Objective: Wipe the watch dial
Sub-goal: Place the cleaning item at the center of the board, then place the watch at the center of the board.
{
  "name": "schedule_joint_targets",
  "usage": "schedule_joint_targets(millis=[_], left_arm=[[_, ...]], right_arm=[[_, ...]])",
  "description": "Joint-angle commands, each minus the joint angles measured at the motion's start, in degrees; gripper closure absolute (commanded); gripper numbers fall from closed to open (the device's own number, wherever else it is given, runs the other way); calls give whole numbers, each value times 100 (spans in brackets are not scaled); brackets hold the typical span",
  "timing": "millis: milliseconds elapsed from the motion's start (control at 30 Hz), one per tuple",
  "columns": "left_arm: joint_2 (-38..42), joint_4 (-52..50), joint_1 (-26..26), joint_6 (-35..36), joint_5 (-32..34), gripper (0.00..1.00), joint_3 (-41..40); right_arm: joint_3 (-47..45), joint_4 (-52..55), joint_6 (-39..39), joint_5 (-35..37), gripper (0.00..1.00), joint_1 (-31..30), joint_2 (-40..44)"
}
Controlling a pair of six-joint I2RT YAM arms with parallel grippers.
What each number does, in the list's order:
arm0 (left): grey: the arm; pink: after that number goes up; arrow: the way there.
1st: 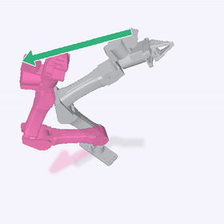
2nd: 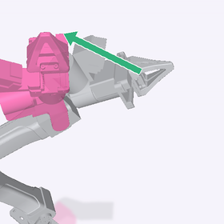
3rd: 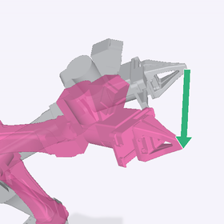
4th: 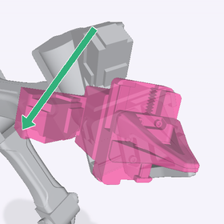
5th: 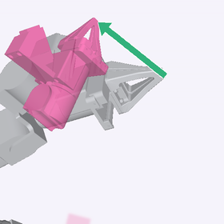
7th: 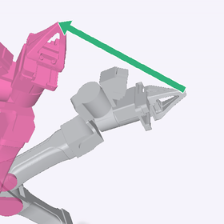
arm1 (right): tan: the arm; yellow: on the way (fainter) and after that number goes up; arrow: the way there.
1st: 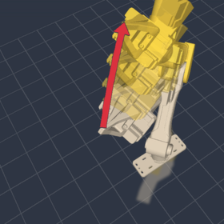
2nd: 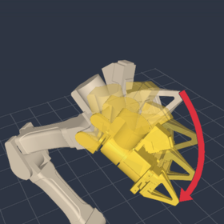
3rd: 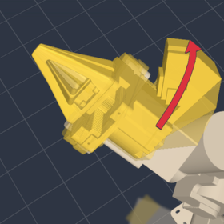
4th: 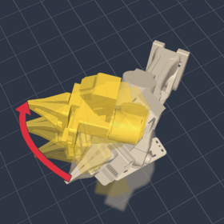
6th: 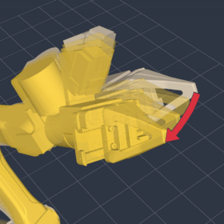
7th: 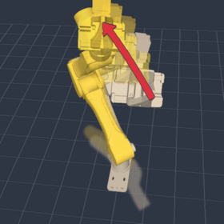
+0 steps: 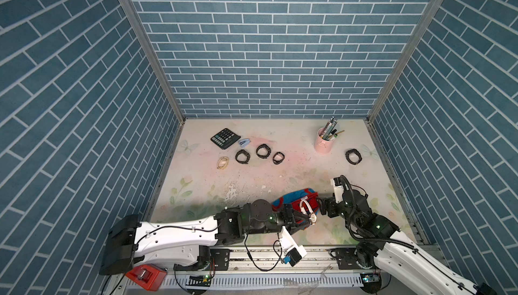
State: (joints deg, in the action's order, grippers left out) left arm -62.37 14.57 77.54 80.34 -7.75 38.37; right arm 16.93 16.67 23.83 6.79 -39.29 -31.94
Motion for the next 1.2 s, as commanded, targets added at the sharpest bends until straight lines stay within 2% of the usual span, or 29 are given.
schedule_joint_targets(millis=[0, 133, 333, 533, 700, 767, 867, 1000, 1167], left_arm=[[-244, -207, -24, -399, 598, 100, 137], [-437, -46, -261, -695, 888, 100, 336], [-404, 214, -961, -1694, 506, 100, 373], [-718, -596, -1705, -2923, 598, 100, 963], [-1033, -1186, -2383, -3832, 1090, 100, 1440], [-1182, -1589, -2759, -4326, 986, 100, 1709], [-1403, -1740, -3095, -4534, 924, 100, 1823], [-1804, -1939, -3542, -5175, 636, 100, 2094], [-2622, -2521, -4051, -5743, 282, 100, 2658]], right_arm=[[183, 149, -318, 450, 13, 18, 94], [127, -90, -407, 906, 14, 18, 246], [-198, -501, -423, 2438, 15, 17, 935], [-731, -1696, -1052, 2935, 13, 20, 1487], [-998, -2822, -1179, 3224, 12, 27, 821], [-989, -3046, -1183, 3334, 11, 26, 432], [-997, -3307, -1136, 3314, 10, 21, 66], [-1236, -3820, -1184, 3353, 10, 44, -223], [-1363, -3866, -995, 3334, 8, 77, -450]])
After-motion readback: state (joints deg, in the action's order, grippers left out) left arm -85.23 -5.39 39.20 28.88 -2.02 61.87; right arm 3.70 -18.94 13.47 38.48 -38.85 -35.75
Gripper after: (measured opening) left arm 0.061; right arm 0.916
